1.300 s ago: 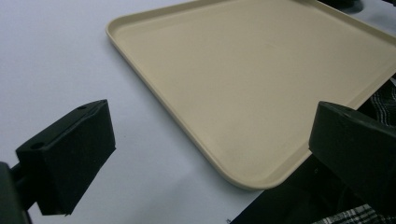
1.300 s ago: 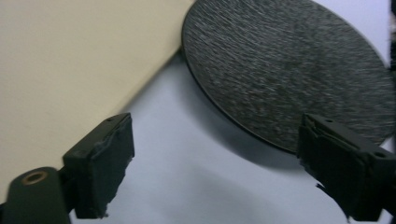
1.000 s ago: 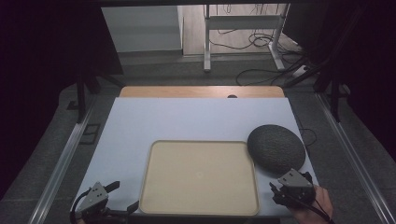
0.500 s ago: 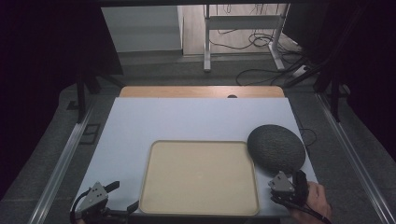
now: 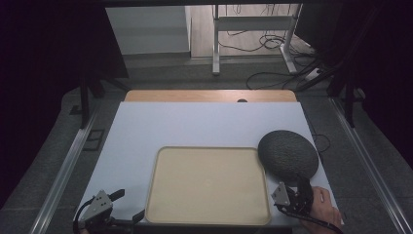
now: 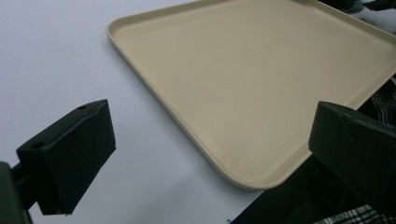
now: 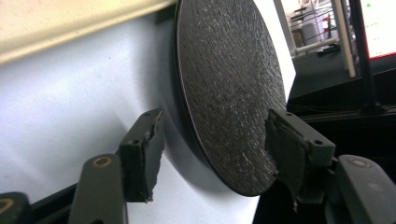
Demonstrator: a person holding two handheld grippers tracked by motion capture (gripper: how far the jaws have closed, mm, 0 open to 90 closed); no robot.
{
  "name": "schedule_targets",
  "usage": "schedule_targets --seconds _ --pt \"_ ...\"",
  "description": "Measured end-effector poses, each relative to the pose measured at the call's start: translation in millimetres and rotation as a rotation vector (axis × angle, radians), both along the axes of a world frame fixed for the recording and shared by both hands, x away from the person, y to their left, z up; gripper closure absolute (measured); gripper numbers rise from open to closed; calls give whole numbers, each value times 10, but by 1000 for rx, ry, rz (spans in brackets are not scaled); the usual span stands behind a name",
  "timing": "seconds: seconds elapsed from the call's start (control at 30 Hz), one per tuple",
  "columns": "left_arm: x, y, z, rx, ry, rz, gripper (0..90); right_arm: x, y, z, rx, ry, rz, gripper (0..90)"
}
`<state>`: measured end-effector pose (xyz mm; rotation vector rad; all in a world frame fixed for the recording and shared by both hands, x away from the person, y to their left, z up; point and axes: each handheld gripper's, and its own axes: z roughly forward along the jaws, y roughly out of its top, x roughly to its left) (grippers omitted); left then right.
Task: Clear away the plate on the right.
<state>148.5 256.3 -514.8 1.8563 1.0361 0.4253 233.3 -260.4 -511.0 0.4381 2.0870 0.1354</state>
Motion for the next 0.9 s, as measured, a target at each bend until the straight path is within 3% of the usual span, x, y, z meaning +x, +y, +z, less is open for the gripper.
schedule_targets --seconds 0.53,0.9 --pt "-2 -2 1 0 -1 -1 3 80 75 -232 -216 -53 65 503" --pt "-2 -2 2 3 -1 -2 3 170 68 -335 -289 -62 75 587"
